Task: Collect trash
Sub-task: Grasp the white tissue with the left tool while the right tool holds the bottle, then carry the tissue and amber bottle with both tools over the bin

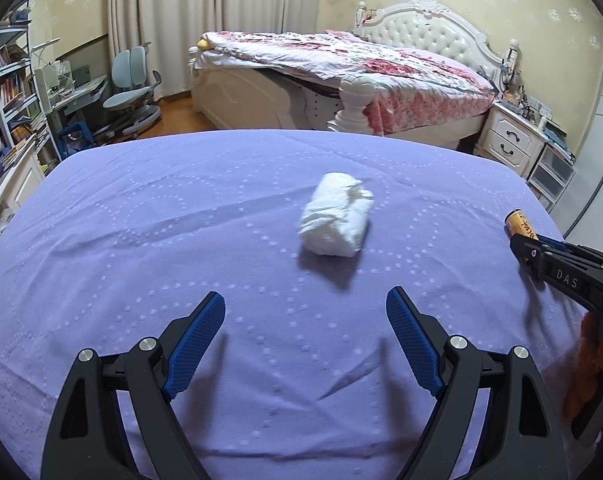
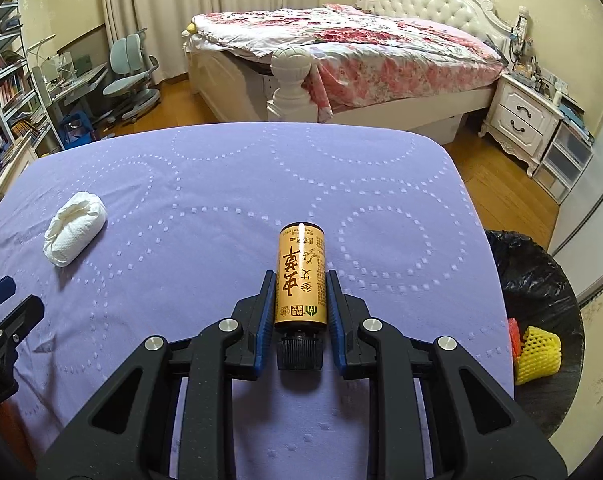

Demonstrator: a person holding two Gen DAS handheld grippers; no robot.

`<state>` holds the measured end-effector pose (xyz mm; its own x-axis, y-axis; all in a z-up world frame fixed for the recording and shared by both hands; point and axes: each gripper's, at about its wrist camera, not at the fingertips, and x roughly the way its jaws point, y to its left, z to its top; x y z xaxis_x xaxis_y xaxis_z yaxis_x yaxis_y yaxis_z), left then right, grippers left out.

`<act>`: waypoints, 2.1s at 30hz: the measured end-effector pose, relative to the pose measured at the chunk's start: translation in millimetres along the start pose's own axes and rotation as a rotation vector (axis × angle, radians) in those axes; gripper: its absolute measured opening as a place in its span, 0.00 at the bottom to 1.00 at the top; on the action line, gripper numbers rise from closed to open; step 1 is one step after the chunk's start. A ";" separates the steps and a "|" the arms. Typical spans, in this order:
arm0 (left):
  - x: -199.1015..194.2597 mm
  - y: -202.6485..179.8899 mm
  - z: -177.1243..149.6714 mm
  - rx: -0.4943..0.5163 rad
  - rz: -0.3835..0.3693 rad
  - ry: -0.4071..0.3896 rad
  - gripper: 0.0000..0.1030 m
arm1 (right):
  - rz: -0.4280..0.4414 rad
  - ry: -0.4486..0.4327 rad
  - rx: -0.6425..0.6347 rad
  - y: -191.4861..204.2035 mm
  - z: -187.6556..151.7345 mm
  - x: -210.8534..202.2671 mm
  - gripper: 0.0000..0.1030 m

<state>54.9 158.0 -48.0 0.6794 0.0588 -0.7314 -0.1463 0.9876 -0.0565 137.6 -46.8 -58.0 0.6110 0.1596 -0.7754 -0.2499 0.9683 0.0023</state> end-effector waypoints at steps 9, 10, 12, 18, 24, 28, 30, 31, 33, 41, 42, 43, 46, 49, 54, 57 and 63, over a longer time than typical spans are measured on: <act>31.5 -21.1 28.6 0.020 0.012 0.012 0.80 | 0.017 -0.001 0.010 -5.2 -0.9 0.3 0.23; 35.2 -20.7 31.6 0.016 0.016 0.019 0.80 | 0.018 -0.001 0.010 -5.2 -0.2 1.1 0.23; 42.2 -19.2 36.7 0.005 0.016 0.034 0.80 | 0.015 -0.001 0.007 -5.2 -0.5 1.9 0.23; 47.9 -16.1 36.8 -0.006 -0.008 0.058 0.51 | 0.000 0.001 -0.011 1.0 1.3 4.0 0.24; 44.5 -19.7 34.4 0.017 -0.033 0.051 0.40 | -0.002 0.001 -0.012 1.3 2.1 4.2 0.24; 42.2 -20.8 32.7 0.024 -0.045 0.045 0.40 | -0.004 0.000 -0.011 0.6 2.4 2.9 0.23; 39.2 -21.7 31.0 0.027 -0.043 0.038 0.40 | -0.003 0.000 -0.010 0.7 2.3 2.8 0.23; 37.4 -22.1 29.8 0.027 -0.041 0.034 0.40 | -0.001 0.000 -0.009 0.6 2.3 2.7 0.23; 33.4 -23.6 26.5 0.031 -0.039 0.029 0.40 | 0.004 -0.001 -0.005 0.8 0.9 0.4 0.23; 13.0 -29.9 15.6 0.027 -0.035 0.002 0.40 | 0.029 -0.014 0.014 -0.1 -14.6 -15.0 0.23; 10.4 -31.2 15.0 0.028 -0.031 -0.005 0.40 | 0.032 -0.017 0.017 -0.5 -16.7 -17.5 0.23; 8.3 -32.6 14.9 0.030 -0.029 -0.012 0.40 | 0.034 -0.019 0.019 -0.4 -18.7 -19.5 0.23; -1.0 -37.5 13.7 0.032 -0.028 -0.039 0.40 | 0.042 -0.031 0.028 -2.5 -24.1 -28.8 0.23; -9.4 -43.8 11.8 0.030 -0.037 -0.061 0.40 | 0.048 -0.051 0.040 -6.5 -29.9 -42.2 0.23; -23.5 -58.3 9.9 0.031 -0.066 -0.101 0.40 | 0.051 -0.091 0.058 -16.5 -37.1 -64.3 0.23; -31.3 -68.8 8.5 0.038 -0.086 -0.121 0.40 | 0.044 -0.115 0.074 -24.2 -40.1 -77.0 0.23; -43.8 -91.3 5.9 0.052 -0.135 -0.153 0.40 | 0.016 -0.159 0.104 -43.6 -49.3 -102.5 0.23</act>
<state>42.8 66.1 -6.8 0.7922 -0.0575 -0.6075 -0.0117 0.9939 -0.1093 48.9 -114.8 -9.8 0.7205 0.1957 -0.6653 -0.1865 0.9787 0.0860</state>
